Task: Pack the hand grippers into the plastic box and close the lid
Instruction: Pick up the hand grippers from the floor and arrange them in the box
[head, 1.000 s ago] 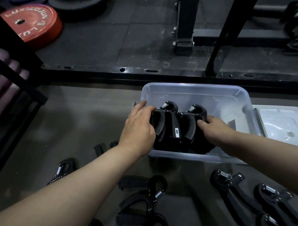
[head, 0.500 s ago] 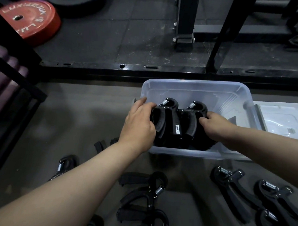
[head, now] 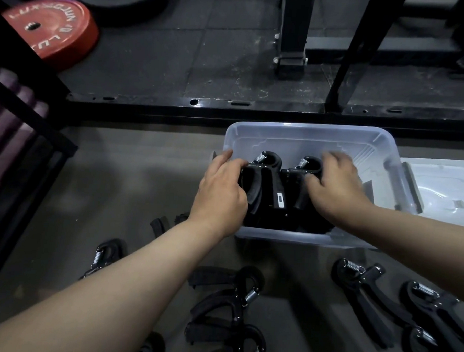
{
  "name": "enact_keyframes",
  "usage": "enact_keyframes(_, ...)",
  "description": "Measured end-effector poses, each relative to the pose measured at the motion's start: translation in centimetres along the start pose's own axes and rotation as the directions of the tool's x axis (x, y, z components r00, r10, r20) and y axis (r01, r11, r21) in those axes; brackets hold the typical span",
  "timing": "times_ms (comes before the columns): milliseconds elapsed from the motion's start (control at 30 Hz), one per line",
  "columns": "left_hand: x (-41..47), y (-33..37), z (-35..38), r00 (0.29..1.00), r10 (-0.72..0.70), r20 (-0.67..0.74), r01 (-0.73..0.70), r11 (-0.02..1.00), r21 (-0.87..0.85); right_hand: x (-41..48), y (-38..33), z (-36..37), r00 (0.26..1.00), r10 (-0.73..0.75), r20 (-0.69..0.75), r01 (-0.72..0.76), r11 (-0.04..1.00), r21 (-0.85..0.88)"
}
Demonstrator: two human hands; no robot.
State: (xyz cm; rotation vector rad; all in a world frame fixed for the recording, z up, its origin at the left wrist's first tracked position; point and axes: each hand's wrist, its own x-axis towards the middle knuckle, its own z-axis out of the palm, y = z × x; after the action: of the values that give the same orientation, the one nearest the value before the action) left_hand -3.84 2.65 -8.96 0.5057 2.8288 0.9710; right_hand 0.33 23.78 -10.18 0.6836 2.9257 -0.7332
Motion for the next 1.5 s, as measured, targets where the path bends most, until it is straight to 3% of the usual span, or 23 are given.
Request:
enact_keyframes(67, 0.1, 0.0, 0.1, 1.000, 0.006, -0.010, -0.006, 1.000, 0.000, -0.7, -1.5, 0.1, 0.956, -0.292, -0.023, 0.291, 0.956, -0.041)
enact_keyframes(133, 0.1, 0.0, 0.0, 1.000, 0.012, -0.015, -0.012, 1.000, -0.002, -1.2, -3.2, 0.8, 0.865, -0.492, 0.100, 0.499, 0.864, -0.063)
enact_keyframes(267, -0.3, 0.2, -0.3, 1.000, 0.003, 0.015, -0.003, 0.999, -0.033, -1.3, -5.7, 2.2, 0.700, -0.618, 0.358, 0.685, 0.723, -0.093)
enact_keyframes(467, -0.2, -0.1, -0.4, 1.000, -0.015, 0.014, 0.016, 0.996, -0.084, -0.7, -6.1, 2.6, 0.704, -0.613, 0.358, 0.681, 0.725, -0.099)
enact_keyframes(600, -0.6, -1.1, -0.3, 0.998, -0.040, -0.041, 0.028, 0.959, -0.280, -1.0, -7.0, 2.9, 0.784, -0.590, 0.191, 0.581, 0.807, 0.106)
enact_keyframes(700, -1.4, -2.4, -0.4, 0.996, -0.026, -0.086, -0.005, 0.939, -0.344, -1.2, -8.7, 3.5, 0.798, -0.595, 0.096, 0.571, 0.797, 0.198)
enact_keyframes(800, -2.7, -4.7, -0.4, 0.994, -0.026, -0.105, -0.005, 0.958, -0.287, -1.4, -10.8, 4.1, 0.808, -0.586, 0.065, 0.569, 0.804, 0.174)
enact_keyframes(967, -5.1, -11.7, -0.8, 0.962, -0.256, -0.093, 0.244, 0.961, -0.130, -1.2, -14.0, 6.2, 0.813, -0.565, 0.141, 0.567, 0.823, 0.037)
enact_keyframes(1133, -7.3, -16.9, -1.6, 0.831, -0.548, 0.092, 0.523, 0.828, 0.202, -1.5, -14.2, 7.5, 0.835, -0.523, 0.172, 0.532, 0.847, -0.004)
enact_keyframes(1200, -7.9, -17.5, -1.7, 0.800, -0.585, 0.131, 0.536, 0.796, 0.283, -1.4, -14.1, 7.3, 0.830, -0.529, 0.176, 0.540, 0.841, -0.018)
enact_keyframes(1367, -8.1, -17.3, -1.1, 0.826, -0.549, 0.128, 0.456, 0.785, 0.420, -1.9, -14.3, 7.1, 0.842, -0.508, 0.183, 0.518, 0.855, -0.011)
enact_keyframes(1500, -8.1, -16.9, -0.5, 0.803, -0.575, 0.160, 0.451, 0.760, 0.468, -2.0, -14.4, 6.9, 0.845, -0.505, 0.179, 0.511, 0.860, 0.014)
